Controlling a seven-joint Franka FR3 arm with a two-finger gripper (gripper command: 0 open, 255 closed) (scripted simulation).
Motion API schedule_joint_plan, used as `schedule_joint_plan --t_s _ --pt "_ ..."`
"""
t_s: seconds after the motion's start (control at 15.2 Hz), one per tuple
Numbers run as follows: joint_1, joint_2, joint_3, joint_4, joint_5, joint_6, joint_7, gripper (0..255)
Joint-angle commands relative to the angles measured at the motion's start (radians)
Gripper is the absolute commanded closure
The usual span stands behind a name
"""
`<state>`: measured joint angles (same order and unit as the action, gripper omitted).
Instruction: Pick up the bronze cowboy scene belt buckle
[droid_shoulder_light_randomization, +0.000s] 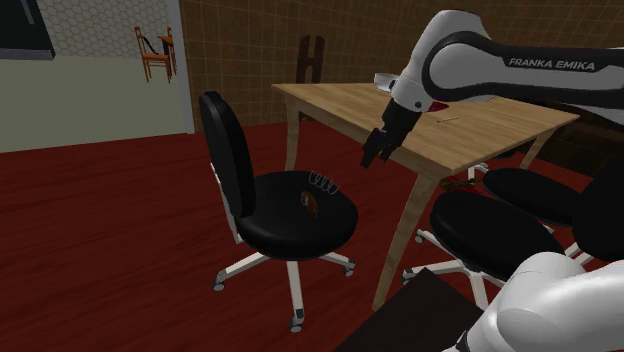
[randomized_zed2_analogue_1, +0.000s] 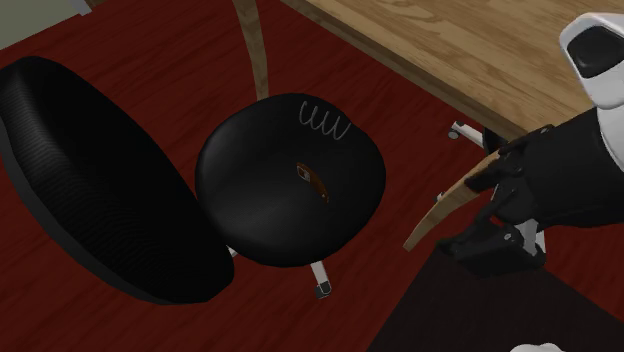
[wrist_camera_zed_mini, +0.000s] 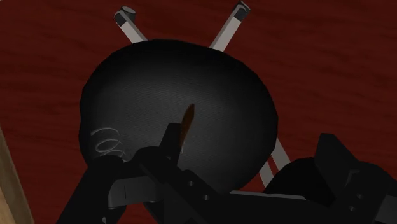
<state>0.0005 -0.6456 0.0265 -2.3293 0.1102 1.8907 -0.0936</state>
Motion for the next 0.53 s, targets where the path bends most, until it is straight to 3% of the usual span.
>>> schedule_joint_plan --t_s 0.0,0.46 --pt "-0.005 0.055 -0.005 -0.006 -0.004 0.058 -0.012 0" --pt "-0.012 0.292 -0.004 0.034 -0.012 0.243 -0.026 0"
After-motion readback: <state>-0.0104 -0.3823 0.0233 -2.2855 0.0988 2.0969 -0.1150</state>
